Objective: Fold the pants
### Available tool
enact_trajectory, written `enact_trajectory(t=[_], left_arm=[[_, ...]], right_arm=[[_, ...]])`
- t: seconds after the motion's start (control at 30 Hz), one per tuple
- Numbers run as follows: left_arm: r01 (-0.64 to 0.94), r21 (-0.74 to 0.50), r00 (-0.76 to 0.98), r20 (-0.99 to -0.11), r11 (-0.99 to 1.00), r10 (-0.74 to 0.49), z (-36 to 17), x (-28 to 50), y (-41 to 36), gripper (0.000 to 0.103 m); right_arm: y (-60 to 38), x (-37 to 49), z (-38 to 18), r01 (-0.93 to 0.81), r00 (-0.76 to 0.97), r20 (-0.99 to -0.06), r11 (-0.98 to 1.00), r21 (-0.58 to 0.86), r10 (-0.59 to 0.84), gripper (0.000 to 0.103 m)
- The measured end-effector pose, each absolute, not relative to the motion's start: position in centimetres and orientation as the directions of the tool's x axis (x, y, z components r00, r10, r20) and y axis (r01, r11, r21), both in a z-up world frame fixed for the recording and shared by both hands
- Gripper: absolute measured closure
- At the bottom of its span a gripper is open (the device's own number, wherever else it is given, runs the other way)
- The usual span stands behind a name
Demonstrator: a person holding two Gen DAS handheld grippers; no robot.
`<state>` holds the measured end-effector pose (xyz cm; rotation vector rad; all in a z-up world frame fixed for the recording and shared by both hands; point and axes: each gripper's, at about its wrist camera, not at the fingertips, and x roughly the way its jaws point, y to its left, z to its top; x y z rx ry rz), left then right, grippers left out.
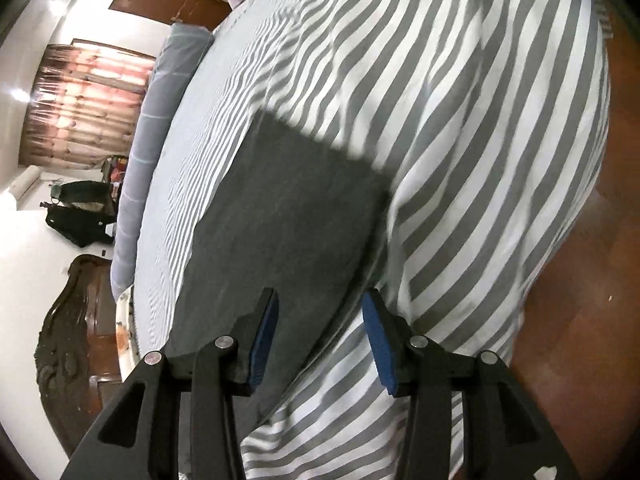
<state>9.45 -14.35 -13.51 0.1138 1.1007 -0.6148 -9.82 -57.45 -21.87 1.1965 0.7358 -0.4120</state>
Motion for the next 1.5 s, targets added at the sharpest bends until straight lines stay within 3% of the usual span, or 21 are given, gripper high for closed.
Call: enact_trajectory(t=[0.2,0.43,0.5,0.77,1.5], left_arm=[[0.597,-0.235,0.224,-0.869,0.767,-0.441,-14.9,7.9,-20.5,0.084],[0.688,-0.224,0.149,-0.888,0.690,-0.436,-16.3,5.1,-25.0,0.084],[0.699,-0.225,0.127,-0.895,0.679,-0.428,-17.0,4.5,-25.6,0.084],[0.696,-0.218,0.110,-0.909,0.684,-0.402,-18.7,3.8,-26.3,0.084],[0.670,-0.273,0.085,-0.895,0.690,-0.437,-19.2,4.5,-25.1,0.084]], right_arm=[[-61.5,-11.6,-21.4,0.650,0.724,-0.690,0.313,0.692,0.021,0.061],[-64.2,-11.3,-22.4,0.599,0.751,-0.653,0.312,0.738,0.102,0.062],[-64.2,-11.4,-23.0,0.553,0.777,-0.609,0.293,0.780,0.156,0.067],[-62.8,-12.3,-24.4,0.530,0.786,-0.586,0.271,0.803,0.196,0.090],[-61.5,-11.7,-20.2,0.506,0.797,-0.584,0.358,0.785,0.155,0.088]])
